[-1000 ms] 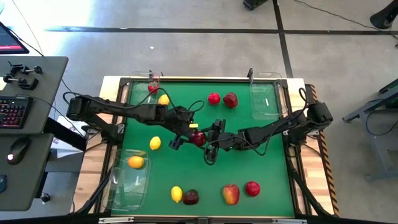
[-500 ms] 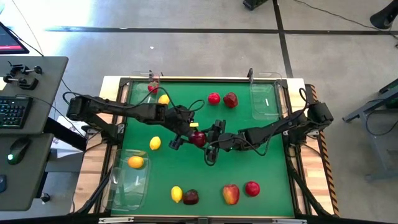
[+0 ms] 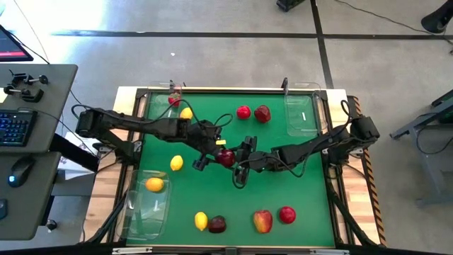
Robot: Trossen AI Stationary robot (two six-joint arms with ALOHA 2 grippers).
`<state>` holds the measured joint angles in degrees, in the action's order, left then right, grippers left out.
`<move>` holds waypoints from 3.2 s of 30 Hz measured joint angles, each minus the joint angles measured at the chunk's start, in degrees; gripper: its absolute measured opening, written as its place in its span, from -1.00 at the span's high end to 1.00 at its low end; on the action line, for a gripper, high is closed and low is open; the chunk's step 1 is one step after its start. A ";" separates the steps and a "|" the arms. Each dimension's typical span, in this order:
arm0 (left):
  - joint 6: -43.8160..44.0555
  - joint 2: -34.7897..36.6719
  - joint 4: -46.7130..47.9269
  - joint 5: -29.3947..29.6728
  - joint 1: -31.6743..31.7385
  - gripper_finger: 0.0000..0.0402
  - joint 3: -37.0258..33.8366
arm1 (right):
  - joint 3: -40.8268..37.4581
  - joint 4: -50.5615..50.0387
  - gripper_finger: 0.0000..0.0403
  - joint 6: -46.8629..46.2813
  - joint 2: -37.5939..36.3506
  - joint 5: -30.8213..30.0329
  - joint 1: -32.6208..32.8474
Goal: Sort produce into baskets
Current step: Put the apple into the top right bin
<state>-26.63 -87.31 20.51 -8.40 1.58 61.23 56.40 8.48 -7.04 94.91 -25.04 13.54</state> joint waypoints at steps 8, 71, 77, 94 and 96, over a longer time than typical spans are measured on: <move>1.17 0.85 -9.44 0.00 0.08 -0.35 -4.88 | -0.02 -4.90 -0.50 -1.46 -3.14 0.44 0.00; 16.92 6.03 -41.31 0.02 3.13 -0.18 -21.09 | 26.18 -75.92 -0.50 -19.64 -14.52 10.48 -53.44; 17.59 6.03 -41.51 1.37 2.86 -0.12 -21.09 | 25.97 -75.47 -0.50 -18.58 -11.30 13.38 -61.72; 17.46 6.01 -43.43 1.05 2.86 0.21 -21.06 | 25.90 -73.82 -0.50 -14.95 0.48 23.20 -74.77; 17.46 6.01 -43.41 1.05 2.86 0.21 -21.06 | 25.88 -73.84 -0.50 -14.98 1.04 23.55 -75.99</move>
<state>-9.17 -81.30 -22.90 -7.35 4.45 40.16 82.28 -65.36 -22.02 95.95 -1.49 -62.45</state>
